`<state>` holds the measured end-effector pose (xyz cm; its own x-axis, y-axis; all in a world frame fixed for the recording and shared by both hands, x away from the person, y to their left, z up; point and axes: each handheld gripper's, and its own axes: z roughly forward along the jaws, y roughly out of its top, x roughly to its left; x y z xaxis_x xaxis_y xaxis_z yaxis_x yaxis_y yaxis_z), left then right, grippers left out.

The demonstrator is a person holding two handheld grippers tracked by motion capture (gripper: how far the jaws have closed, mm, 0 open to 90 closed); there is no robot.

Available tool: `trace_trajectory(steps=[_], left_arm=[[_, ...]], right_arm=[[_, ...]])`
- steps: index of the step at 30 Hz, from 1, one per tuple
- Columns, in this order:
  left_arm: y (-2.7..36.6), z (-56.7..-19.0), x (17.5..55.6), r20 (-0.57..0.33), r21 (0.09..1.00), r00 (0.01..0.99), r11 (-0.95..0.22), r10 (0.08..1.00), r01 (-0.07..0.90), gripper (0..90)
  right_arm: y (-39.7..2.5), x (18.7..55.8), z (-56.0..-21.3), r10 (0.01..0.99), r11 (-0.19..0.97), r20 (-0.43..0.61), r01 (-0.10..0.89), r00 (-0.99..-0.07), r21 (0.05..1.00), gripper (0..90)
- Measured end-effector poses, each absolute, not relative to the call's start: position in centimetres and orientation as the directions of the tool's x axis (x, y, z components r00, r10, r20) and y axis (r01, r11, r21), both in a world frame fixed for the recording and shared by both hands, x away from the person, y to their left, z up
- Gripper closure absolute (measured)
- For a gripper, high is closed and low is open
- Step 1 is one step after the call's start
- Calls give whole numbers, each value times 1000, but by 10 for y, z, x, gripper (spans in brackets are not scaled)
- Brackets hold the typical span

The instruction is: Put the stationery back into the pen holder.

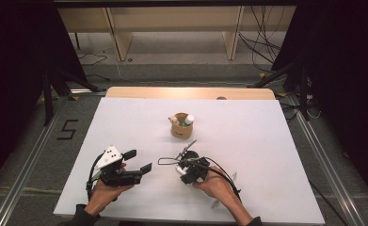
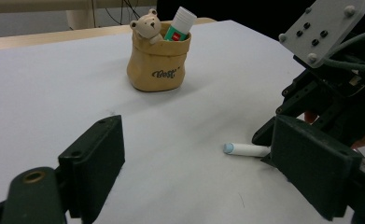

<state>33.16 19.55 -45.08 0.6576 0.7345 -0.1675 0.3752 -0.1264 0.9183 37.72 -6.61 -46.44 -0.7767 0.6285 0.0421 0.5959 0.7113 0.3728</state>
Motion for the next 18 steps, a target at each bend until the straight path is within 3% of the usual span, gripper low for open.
trace_trajectory(steps=[18], left_arm=[[197, -451, 331, -169, 919, 651, -120, 740, 375, 170]], right_arm=[[-57, 377, -464, 641, 722, -6, 601, -767, 343, 776]])
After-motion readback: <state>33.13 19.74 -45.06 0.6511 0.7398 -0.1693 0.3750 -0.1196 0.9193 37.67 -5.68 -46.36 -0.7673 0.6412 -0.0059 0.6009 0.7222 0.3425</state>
